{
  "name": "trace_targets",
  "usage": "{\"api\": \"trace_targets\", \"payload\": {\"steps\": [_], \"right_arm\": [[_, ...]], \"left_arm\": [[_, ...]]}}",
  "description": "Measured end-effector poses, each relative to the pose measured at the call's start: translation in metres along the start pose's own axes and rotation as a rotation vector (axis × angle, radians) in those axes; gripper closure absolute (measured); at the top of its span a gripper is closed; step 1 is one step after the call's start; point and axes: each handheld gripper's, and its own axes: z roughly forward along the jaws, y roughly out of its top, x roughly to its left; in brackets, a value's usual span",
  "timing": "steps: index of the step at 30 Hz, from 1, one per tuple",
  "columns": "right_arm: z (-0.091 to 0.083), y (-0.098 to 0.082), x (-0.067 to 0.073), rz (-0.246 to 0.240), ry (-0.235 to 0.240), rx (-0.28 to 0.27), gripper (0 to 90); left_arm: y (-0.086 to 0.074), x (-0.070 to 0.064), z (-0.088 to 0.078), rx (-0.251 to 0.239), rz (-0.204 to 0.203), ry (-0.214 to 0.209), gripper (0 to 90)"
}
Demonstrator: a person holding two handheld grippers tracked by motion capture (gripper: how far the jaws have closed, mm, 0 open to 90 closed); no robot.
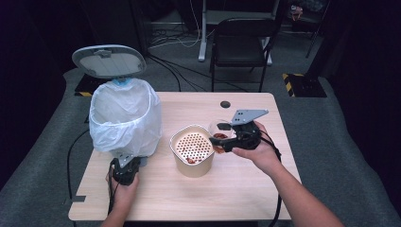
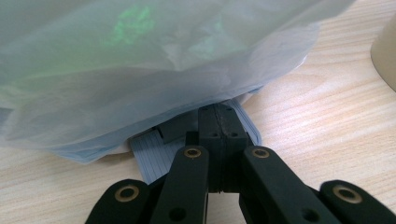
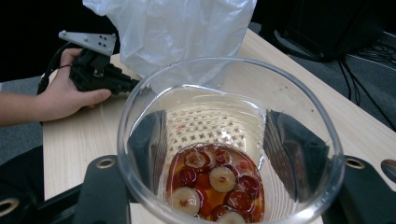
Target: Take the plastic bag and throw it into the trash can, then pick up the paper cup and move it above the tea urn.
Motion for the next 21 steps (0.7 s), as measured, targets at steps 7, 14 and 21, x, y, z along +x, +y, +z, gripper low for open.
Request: {"api": "trace_targets", "payload": {"steps": [7,14,21], "right_arm": [[0.010,0.018,-0.009,-0.007,0.003,-0.025,39.7],[0.023,0.030,-0.016,-0.044,0.000,-0.019,39.7],[0.041,0.037,-0.026,-0.063,-0.017,-0.014,39.7]], "left_arm": [[0.000,0.000,0.000,-0.002,-0.003,-0.002,90.0],[0.000,0.002,-0.001,0.017,0.020,-0.004,90.0],[0.001,0.002,-0.001,0.022,0.015,-0.010,90.0]]}}
